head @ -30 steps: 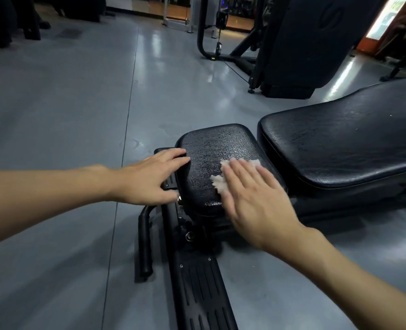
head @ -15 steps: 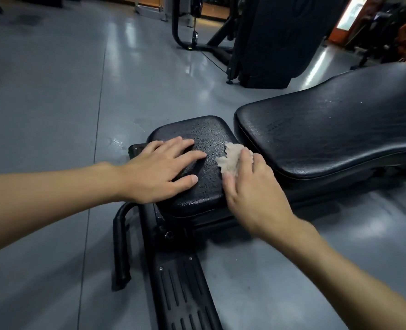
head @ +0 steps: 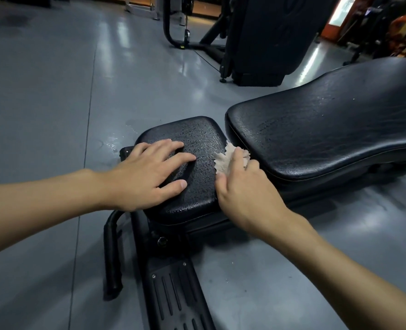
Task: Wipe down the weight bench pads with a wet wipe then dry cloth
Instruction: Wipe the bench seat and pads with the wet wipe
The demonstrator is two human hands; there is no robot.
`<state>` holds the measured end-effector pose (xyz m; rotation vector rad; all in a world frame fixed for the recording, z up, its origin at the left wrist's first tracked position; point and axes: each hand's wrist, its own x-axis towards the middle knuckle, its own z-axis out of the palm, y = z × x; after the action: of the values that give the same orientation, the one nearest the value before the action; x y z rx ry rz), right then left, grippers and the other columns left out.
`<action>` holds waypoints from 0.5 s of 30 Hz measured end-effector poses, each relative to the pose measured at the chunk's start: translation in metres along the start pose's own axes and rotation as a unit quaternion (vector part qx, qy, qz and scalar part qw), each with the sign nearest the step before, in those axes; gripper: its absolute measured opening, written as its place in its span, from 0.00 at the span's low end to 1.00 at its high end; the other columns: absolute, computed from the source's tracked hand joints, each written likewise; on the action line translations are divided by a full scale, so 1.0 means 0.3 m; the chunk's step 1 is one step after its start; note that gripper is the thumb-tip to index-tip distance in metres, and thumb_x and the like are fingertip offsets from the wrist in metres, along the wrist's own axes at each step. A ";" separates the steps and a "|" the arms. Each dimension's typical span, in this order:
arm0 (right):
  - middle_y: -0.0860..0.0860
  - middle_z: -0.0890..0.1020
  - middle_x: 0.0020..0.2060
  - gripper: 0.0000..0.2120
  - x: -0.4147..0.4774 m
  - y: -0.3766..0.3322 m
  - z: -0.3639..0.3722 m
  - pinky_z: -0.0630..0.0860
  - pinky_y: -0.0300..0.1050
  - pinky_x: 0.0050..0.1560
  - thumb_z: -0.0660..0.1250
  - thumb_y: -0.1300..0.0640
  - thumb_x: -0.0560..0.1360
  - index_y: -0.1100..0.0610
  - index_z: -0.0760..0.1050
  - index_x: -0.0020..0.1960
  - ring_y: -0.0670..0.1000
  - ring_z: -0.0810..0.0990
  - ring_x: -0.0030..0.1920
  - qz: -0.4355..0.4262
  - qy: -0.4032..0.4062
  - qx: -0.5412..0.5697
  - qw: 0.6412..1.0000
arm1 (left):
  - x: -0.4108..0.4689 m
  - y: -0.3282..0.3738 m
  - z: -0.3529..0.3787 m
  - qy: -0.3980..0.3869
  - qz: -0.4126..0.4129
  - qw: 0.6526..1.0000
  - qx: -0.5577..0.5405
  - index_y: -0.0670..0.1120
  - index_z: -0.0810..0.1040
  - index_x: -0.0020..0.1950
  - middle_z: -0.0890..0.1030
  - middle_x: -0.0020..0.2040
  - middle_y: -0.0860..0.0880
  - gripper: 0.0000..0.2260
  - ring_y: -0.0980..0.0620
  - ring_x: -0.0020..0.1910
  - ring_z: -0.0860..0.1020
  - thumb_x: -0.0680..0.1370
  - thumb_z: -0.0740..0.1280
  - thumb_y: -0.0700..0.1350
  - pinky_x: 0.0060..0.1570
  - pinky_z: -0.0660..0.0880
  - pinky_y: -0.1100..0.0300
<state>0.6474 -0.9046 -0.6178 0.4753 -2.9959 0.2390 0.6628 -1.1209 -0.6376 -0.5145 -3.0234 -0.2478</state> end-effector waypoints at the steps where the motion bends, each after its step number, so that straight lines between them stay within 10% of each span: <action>1: 0.66 0.70 0.64 0.31 0.035 -0.007 0.001 0.71 0.57 0.59 0.52 0.48 0.81 0.63 0.50 0.77 0.66 0.74 0.60 0.001 -0.003 -0.004 1.000 | -0.001 0.002 -0.004 -0.005 -0.001 1.000 0.000 0.61 0.55 0.76 0.54 0.78 0.52 0.31 0.49 0.78 0.50 0.73 0.41 0.68 0.74 0.50 0.46; 12: 0.63 0.68 0.64 0.35 0.222 -0.018 0.029 0.65 0.56 0.47 0.39 0.39 0.76 0.62 0.59 0.72 0.64 0.72 0.57 -0.019 -0.053 0.018 0.998 | -0.015 -0.021 -0.019 0.032 -0.031 0.999 -0.027 0.60 0.61 0.74 0.61 0.76 0.54 0.29 0.52 0.76 0.57 0.75 0.46 0.67 0.74 0.57 0.47; 15: 0.61 0.70 0.60 0.26 0.116 0.006 0.002 0.69 0.54 0.48 0.51 0.45 0.82 0.60 0.55 0.73 0.63 0.73 0.57 -0.003 -0.044 0.031 0.999 | -0.021 -0.048 -0.013 0.053 -0.016 0.998 -0.010 0.58 0.65 0.73 0.65 0.74 0.52 0.28 0.50 0.74 0.61 0.75 0.50 0.66 0.71 0.61 0.48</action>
<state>0.6139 -0.9135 -0.6143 0.5152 -3.0794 0.3199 0.6640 -1.1369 -0.6366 -0.4393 -2.9300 -0.2984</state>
